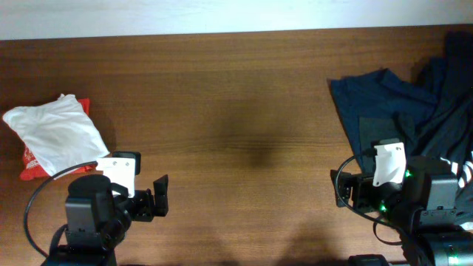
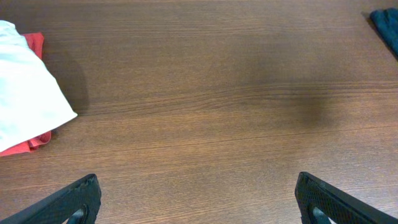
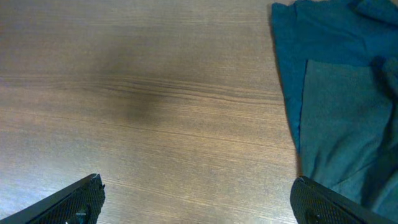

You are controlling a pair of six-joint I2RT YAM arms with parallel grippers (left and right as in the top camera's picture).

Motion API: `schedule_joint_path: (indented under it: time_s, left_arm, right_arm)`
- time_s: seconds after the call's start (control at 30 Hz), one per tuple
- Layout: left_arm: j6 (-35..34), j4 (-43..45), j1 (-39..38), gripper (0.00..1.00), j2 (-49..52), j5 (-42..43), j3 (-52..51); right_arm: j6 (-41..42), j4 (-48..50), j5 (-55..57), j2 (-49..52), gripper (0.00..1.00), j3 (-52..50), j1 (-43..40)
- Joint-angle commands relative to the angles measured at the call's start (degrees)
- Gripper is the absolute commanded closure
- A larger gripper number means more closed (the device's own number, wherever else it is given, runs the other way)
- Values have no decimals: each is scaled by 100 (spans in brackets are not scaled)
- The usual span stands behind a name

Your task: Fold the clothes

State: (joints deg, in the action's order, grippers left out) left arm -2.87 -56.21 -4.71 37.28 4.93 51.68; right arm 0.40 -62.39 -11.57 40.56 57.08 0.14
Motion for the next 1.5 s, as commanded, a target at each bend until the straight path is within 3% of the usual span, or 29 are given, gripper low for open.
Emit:
schedule_joint_path:
  time_s: [0.0,0.1,0.3,0.5,0.6,1.3,1.4,1.47]
  left_arm:
    - [-37,2,26,1,-24,-22,-50]
    - [-37,0,26,1,-24,-20,-50]
    - [-37,0,26,1,-24,-20,-50]
    - [-37,0,26,1,-24,-20,-50]
    - [-37,0,26,1,-24,-20,-50]
    - [-37,-2,26,1,-44,-20,-66]
    - [-33,-87,81,1,-380,-31,-216]
    - [-31,175,151,1,-931,-48,-855]
  right_arm:
    - [-17,195,444,-151,1,-140,-22]
    - [-361,1325,522,-1062,1,-905,-26]
    - [-472,4199,525,-3687,1,-3952,-28]
    - [-621,6483,623,-4037,1,-5574,-26]
    - [-855,5803,640,-4037,2,-5676,-26]
    - [-855,5831,608,-4035,1,-5676,-22]
    - [-857,5831,610,-4035,1,-5676,-22]
    - [-855,5831,610,-4035,1,-5676,-22]
